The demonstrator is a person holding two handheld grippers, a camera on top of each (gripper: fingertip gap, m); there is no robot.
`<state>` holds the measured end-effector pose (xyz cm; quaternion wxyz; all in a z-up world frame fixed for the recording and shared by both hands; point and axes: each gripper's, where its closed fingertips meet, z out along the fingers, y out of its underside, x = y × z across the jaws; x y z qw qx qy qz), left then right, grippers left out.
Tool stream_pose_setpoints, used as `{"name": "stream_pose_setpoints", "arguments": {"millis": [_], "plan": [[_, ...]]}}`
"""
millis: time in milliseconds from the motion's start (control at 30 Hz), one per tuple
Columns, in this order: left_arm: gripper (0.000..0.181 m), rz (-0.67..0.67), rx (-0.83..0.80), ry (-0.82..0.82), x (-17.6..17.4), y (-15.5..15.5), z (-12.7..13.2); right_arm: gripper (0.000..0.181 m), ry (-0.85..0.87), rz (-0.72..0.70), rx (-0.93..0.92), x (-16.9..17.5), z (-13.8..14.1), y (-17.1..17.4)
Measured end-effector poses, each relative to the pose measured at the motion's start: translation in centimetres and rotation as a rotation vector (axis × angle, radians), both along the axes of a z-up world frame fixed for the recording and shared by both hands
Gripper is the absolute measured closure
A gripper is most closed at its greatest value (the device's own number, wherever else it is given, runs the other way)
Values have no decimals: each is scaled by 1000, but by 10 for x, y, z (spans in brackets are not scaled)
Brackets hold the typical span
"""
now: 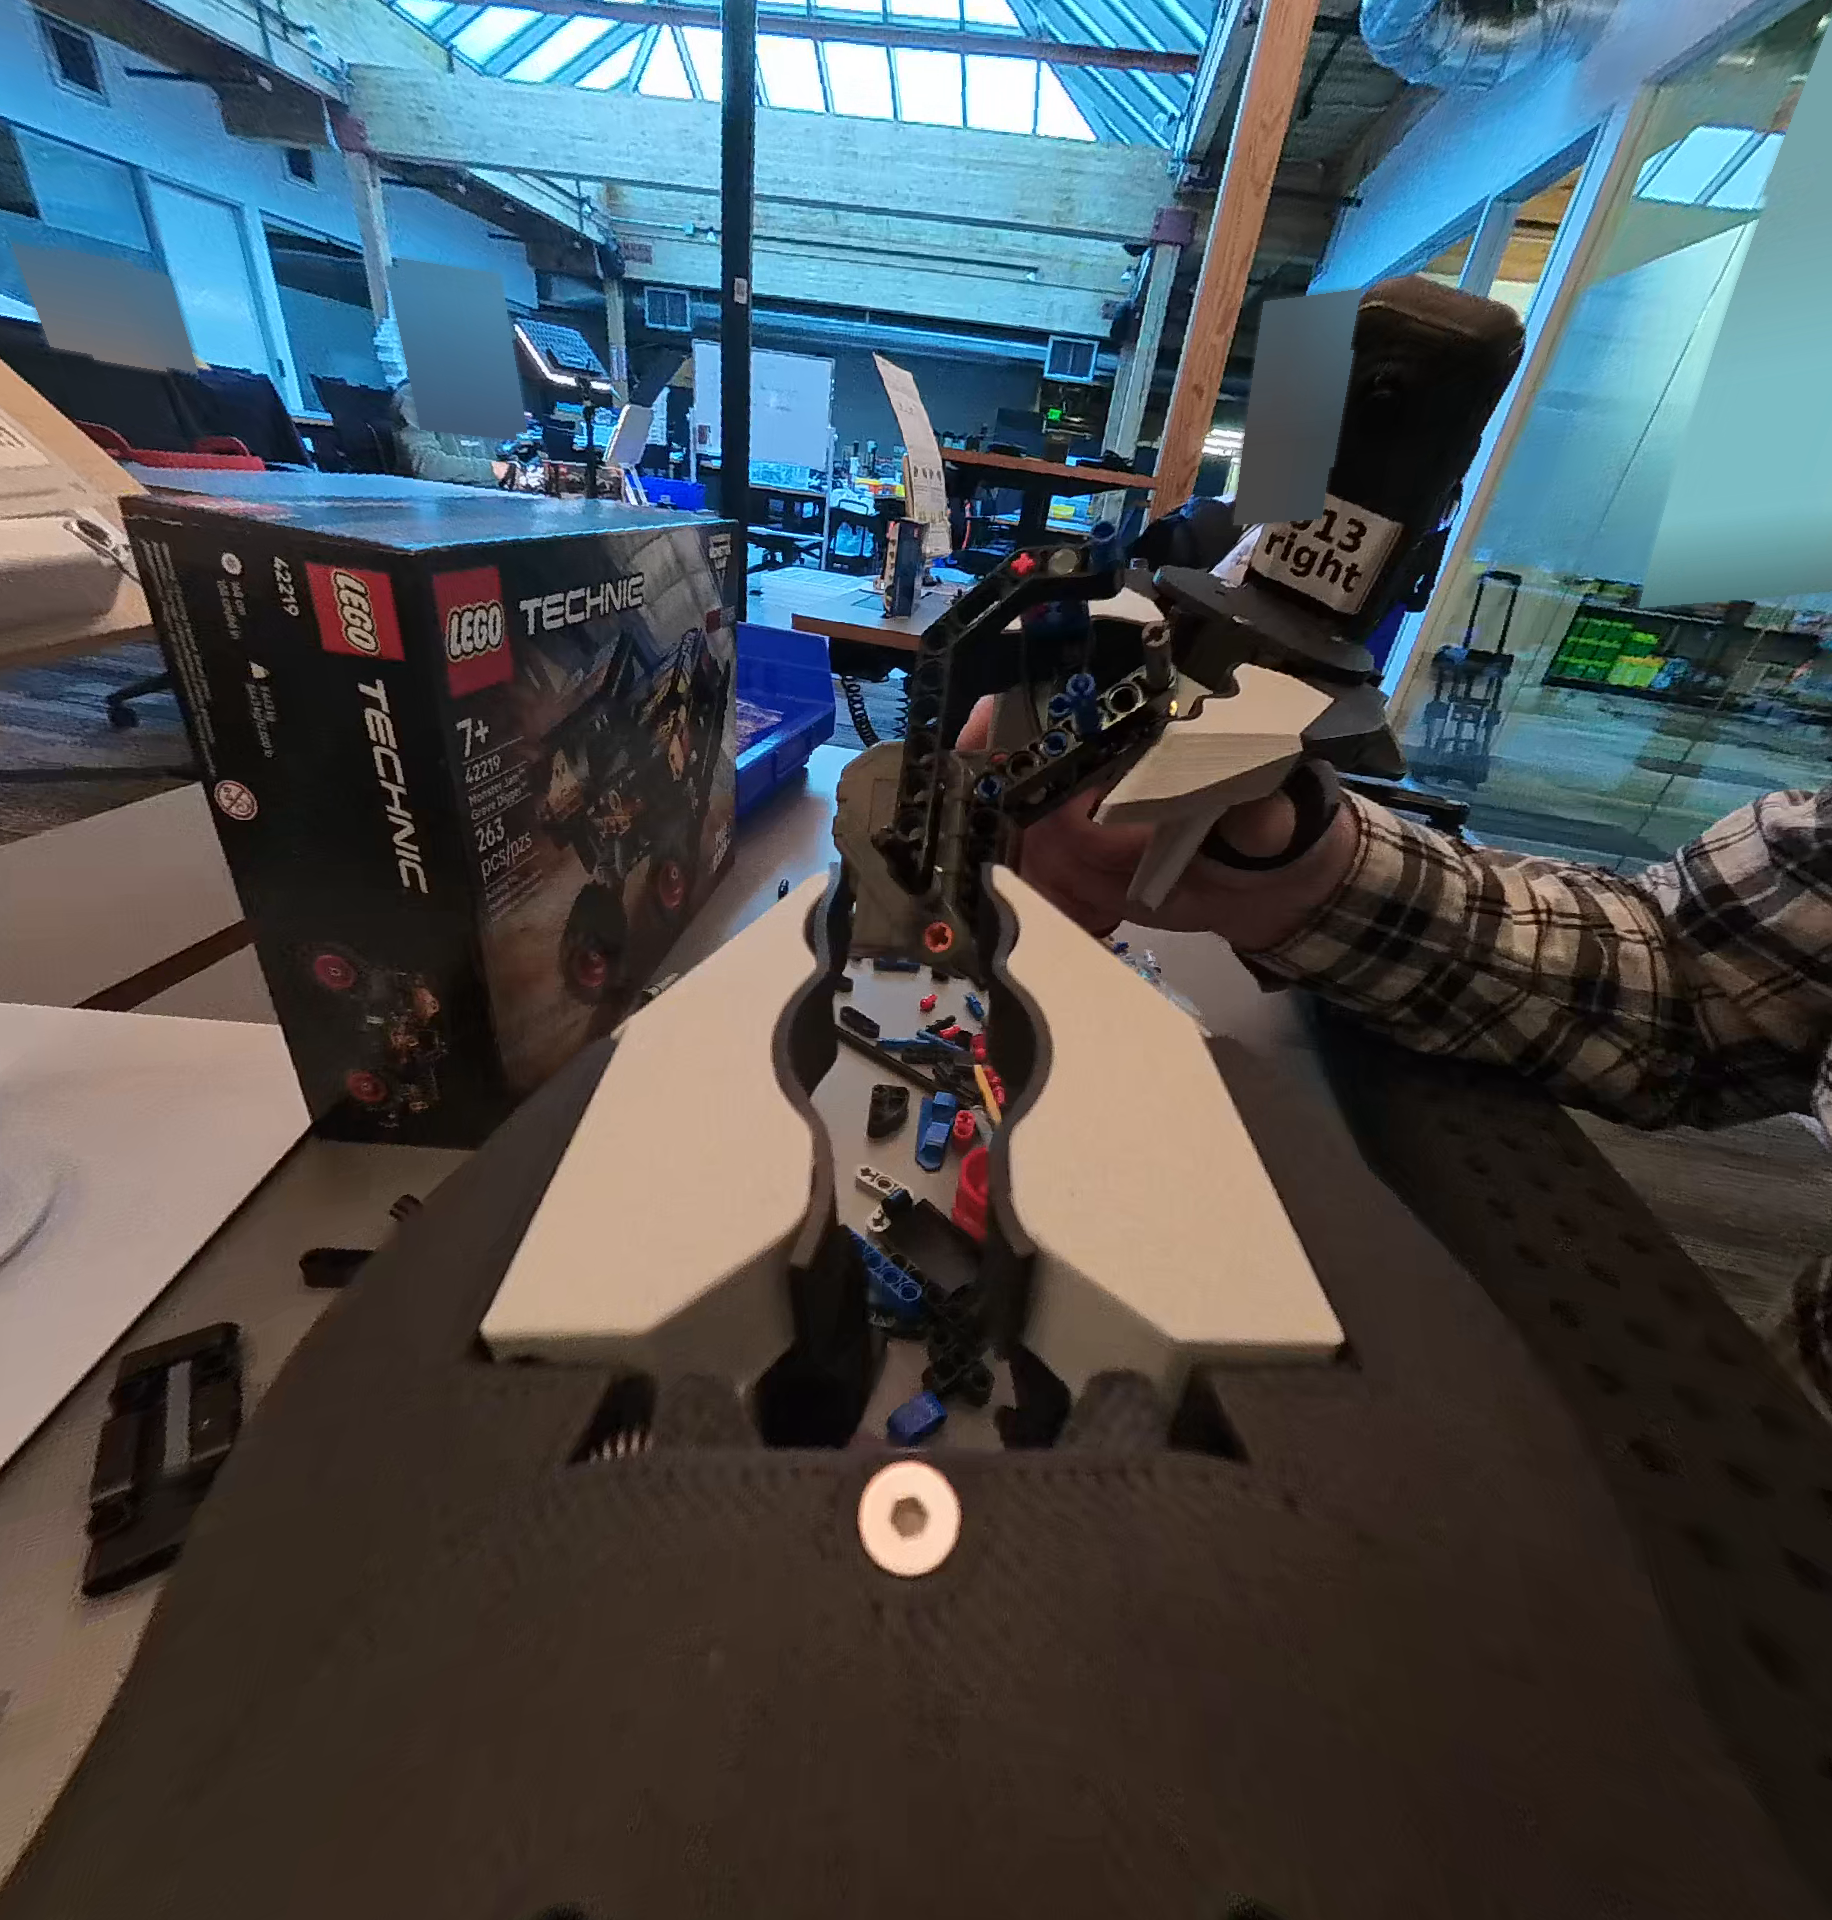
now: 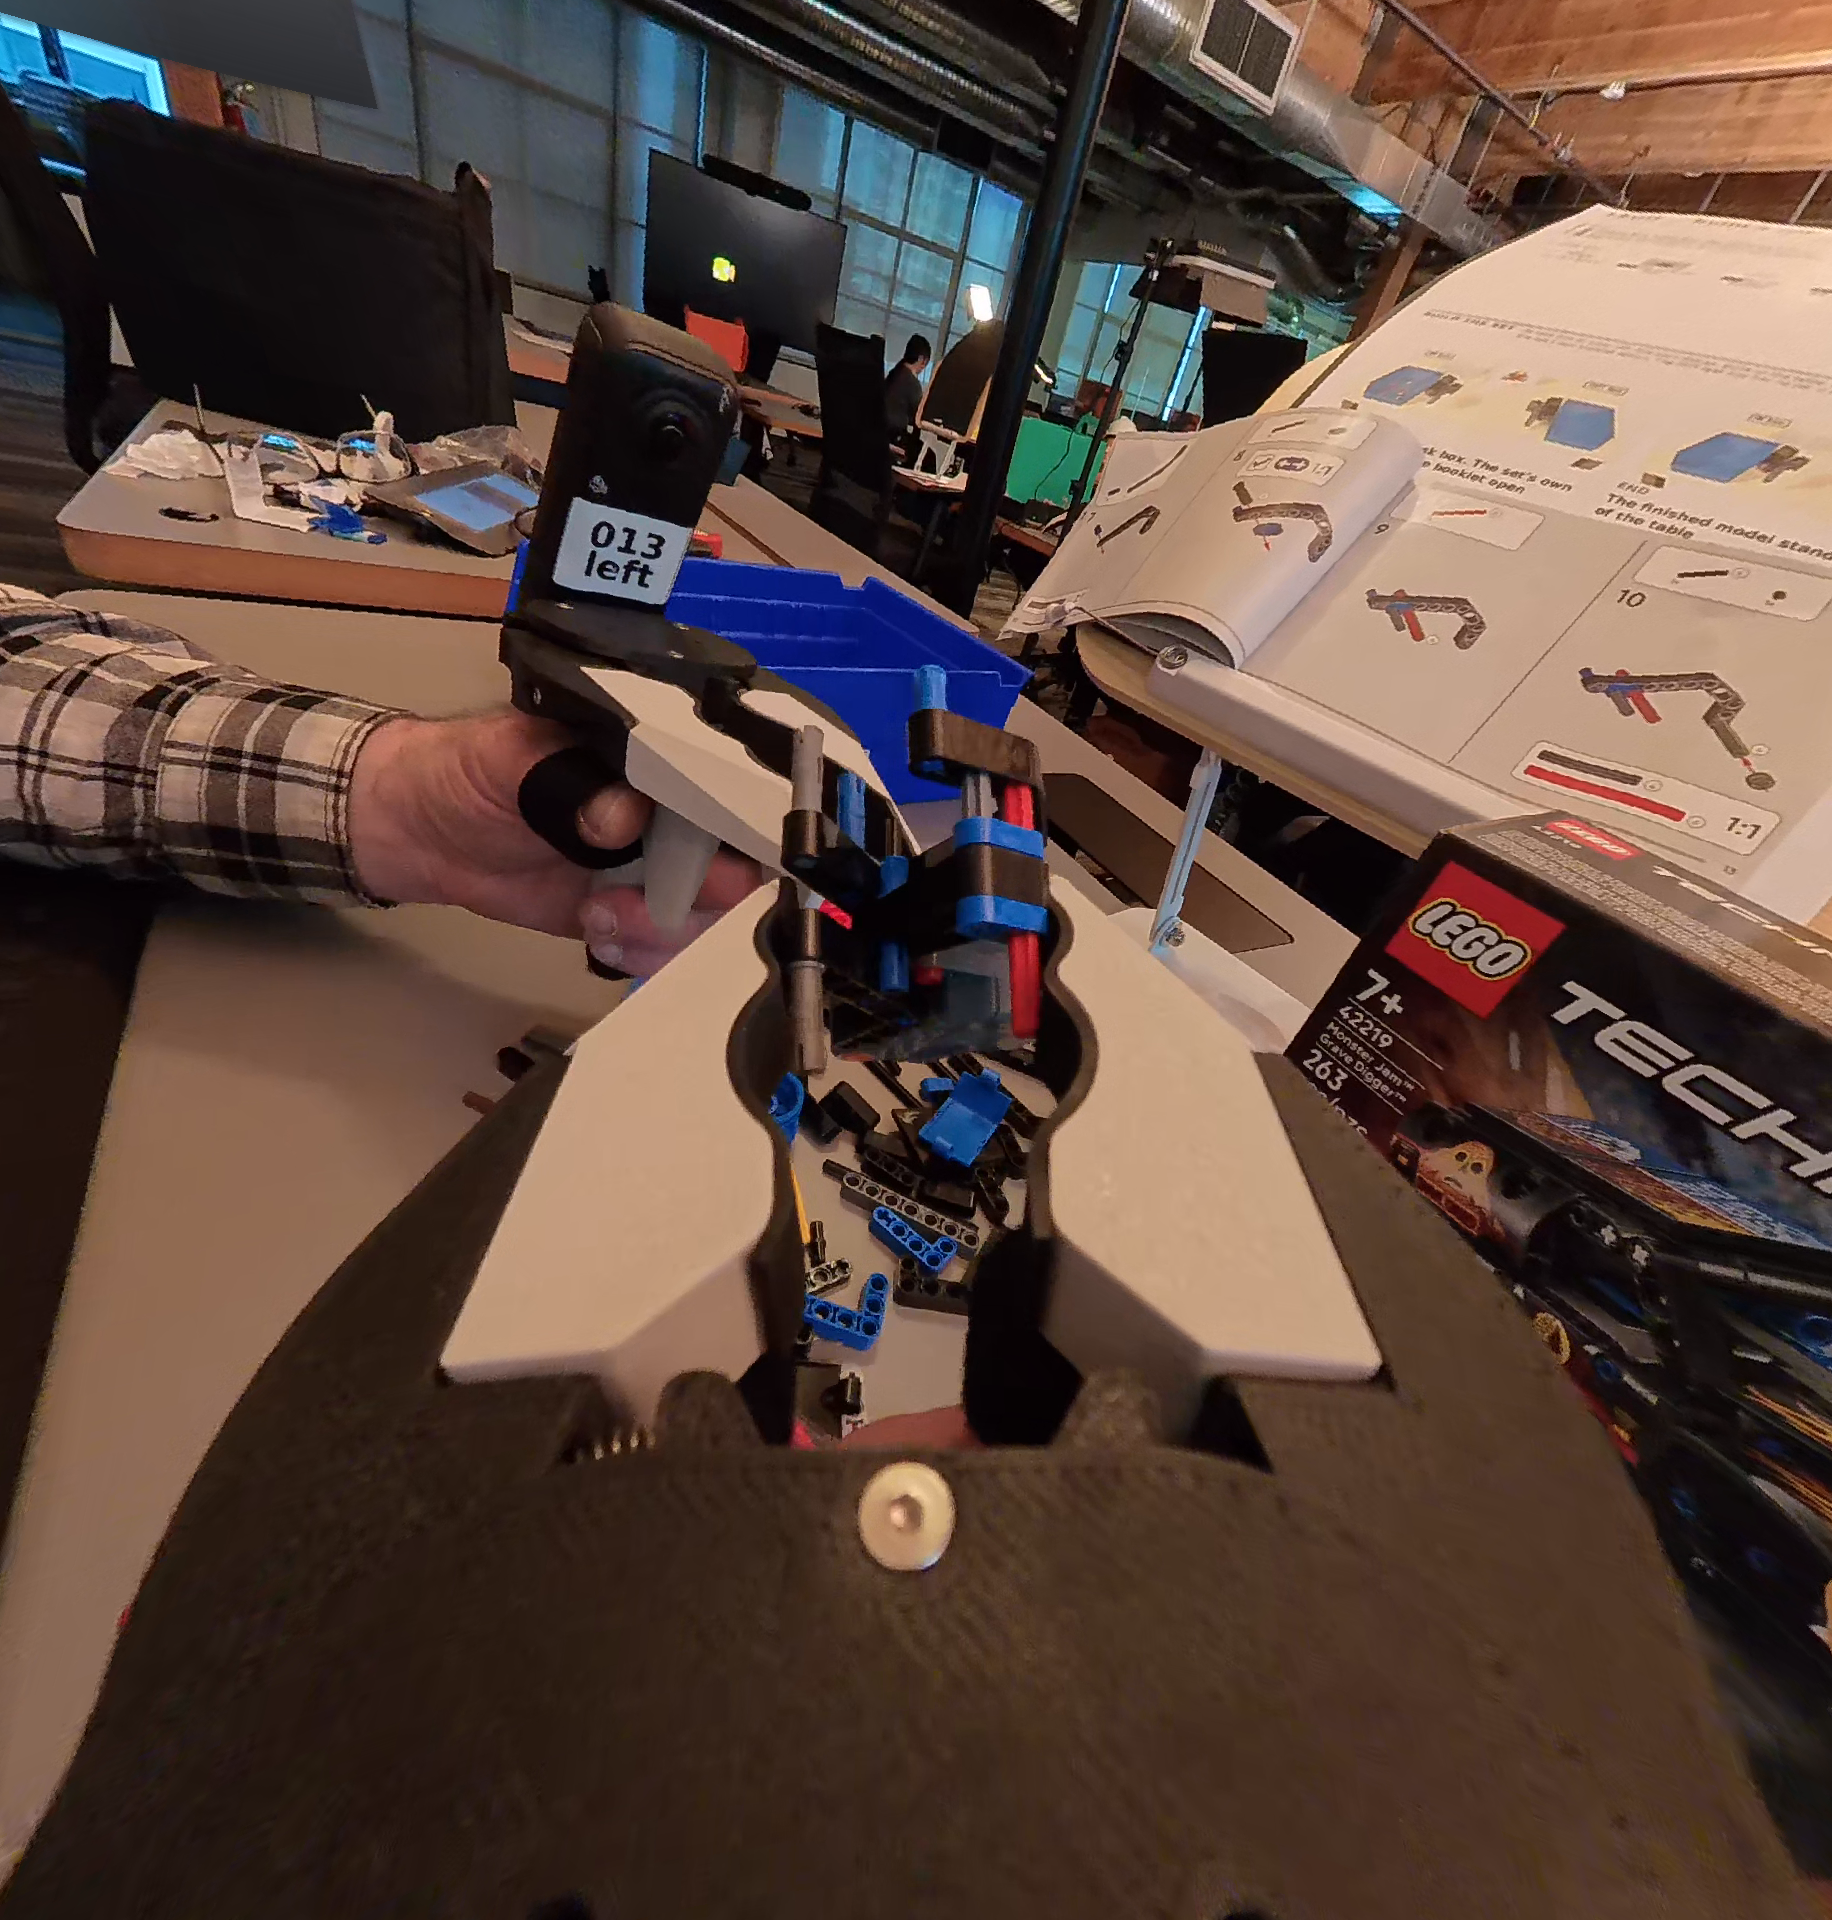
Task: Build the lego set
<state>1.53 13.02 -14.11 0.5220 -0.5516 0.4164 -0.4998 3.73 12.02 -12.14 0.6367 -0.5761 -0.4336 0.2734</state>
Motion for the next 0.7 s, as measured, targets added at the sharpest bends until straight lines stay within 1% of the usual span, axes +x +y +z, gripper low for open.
{"name": "stream_pose_setpoints", "arguments": {"millis": [333, 433, 700], "plan": [[160, 42, 78, 75, 6, -1, -7, 139, -56, -13, 33, -3, -5, 0], [164, 54, 84, 94, 6, 0, -9, 139, -83, -14, 51, -5, -8, -2], [168, 70, 109, 127, 9, 0, -13, 139, -111, 0, 71, -9, -10, -6]]}}
